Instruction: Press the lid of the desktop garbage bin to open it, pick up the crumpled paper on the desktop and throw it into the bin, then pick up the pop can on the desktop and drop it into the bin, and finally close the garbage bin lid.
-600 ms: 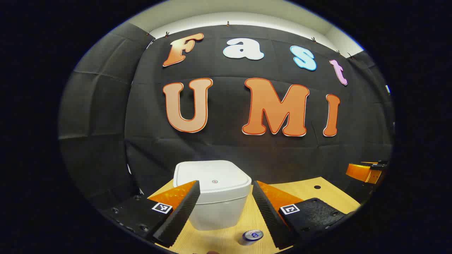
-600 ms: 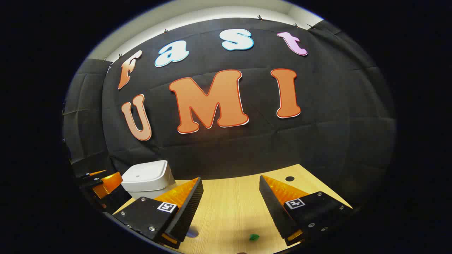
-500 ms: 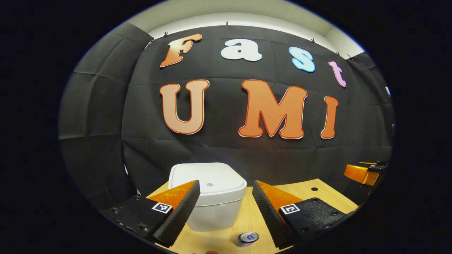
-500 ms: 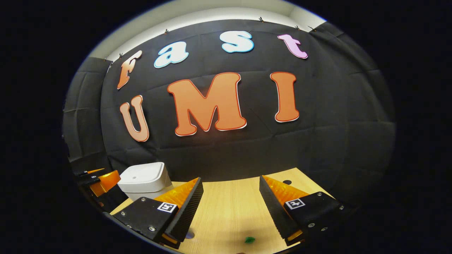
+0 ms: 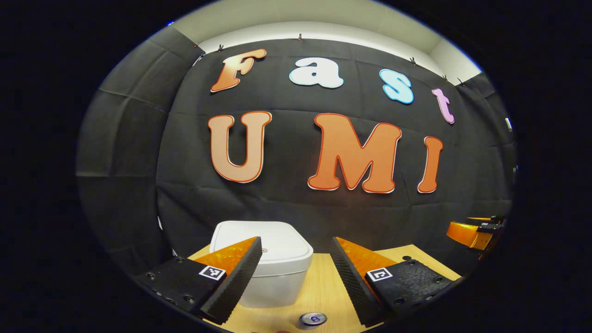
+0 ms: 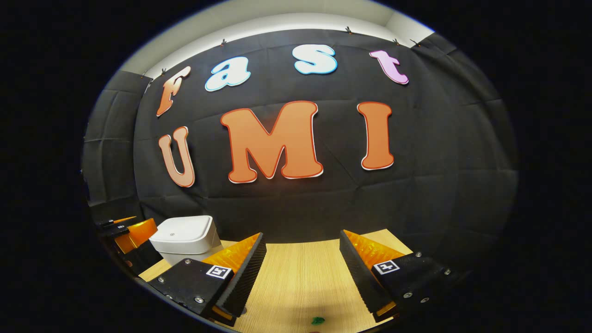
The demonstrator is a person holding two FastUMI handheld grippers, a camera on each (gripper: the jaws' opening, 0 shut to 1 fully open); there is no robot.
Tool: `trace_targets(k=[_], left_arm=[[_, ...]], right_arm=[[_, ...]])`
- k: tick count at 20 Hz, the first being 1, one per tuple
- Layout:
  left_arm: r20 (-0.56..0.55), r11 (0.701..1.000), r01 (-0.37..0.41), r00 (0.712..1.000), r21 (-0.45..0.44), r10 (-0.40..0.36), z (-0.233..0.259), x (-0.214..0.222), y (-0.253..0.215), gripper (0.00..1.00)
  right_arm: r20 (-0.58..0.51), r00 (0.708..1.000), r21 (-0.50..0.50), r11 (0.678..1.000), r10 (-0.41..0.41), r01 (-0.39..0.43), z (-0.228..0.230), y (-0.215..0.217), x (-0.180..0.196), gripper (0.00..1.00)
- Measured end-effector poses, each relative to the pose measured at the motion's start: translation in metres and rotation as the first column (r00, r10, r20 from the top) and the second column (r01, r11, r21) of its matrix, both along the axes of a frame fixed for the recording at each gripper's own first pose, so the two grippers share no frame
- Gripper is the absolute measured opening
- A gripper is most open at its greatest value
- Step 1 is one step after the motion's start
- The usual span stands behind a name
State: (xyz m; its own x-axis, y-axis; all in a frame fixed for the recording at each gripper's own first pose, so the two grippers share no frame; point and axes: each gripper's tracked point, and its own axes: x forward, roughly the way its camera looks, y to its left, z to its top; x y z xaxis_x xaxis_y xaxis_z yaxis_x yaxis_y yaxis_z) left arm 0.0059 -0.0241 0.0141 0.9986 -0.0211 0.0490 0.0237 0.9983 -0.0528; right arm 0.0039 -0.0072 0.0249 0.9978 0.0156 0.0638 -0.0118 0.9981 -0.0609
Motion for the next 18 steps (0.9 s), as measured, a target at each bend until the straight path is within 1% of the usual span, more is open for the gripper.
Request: trace_targets(k=[2, 5, 6, 7, 8, 12, 18], left_arm=[[-0.011, 1.0, 0.006, 1.0, -0.003, -0.006, -0.004, 0.0, -0.001, 0.95], [-0.026, 1.0, 0.006, 1.0, 0.005, -0.005, -0.008, 0.0, -0.001, 0.95], [-0.022, 1.0, 0.004, 1.0, 0.01, -0.003, -0.006, -0.002, 0.001, 0.95], [-0.017, 1.0, 0.0, 1.0, 0.016, 0.0, -0.004, -0.004, 0.002, 0.95], [-0.012, 1.0, -0.001, 1.0, 0.02, 0.001, -0.002, -0.006, 0.004, 0.95], [-0.011, 0.999, -0.002, 1.0, 0.046, 0.002, 0.0, -0.012, 0.006, 0.94], [-0.021, 0.999, 0.002, 1.0, 0.048, 0.0, -0.002, -0.018, 0.005, 0.95]], right_arm=[[0.017, 1.0, -0.025, 1.0, -0.003, 0.004, 0.002, 0.0, -0.002, 0.95], [0.003, 1.0, -0.019, 1.0, 0.004, -0.004, -0.001, 0.002, -0.006, 0.95], [0.001, 1.0, -0.014, 1.0, 0.005, -0.005, -0.001, 0.003, -0.007, 1.0], [0.004, 1.0, -0.012, 1.0, 0.004, -0.004, -0.001, 0.002, -0.01, 1.0], [0.006, 1.0, -0.013, 1.0, 0.0, 0.0, -0.001, 0.002, -0.011, 0.95], [0.013, 1.0, -0.014, 1.0, -0.008, 0.008, 0.001, 0.0, -0.018, 0.95], [0.012, 1.0, -0.025, 1.0, -0.009, 0.01, 0.003, 0.0, -0.027, 0.95]])
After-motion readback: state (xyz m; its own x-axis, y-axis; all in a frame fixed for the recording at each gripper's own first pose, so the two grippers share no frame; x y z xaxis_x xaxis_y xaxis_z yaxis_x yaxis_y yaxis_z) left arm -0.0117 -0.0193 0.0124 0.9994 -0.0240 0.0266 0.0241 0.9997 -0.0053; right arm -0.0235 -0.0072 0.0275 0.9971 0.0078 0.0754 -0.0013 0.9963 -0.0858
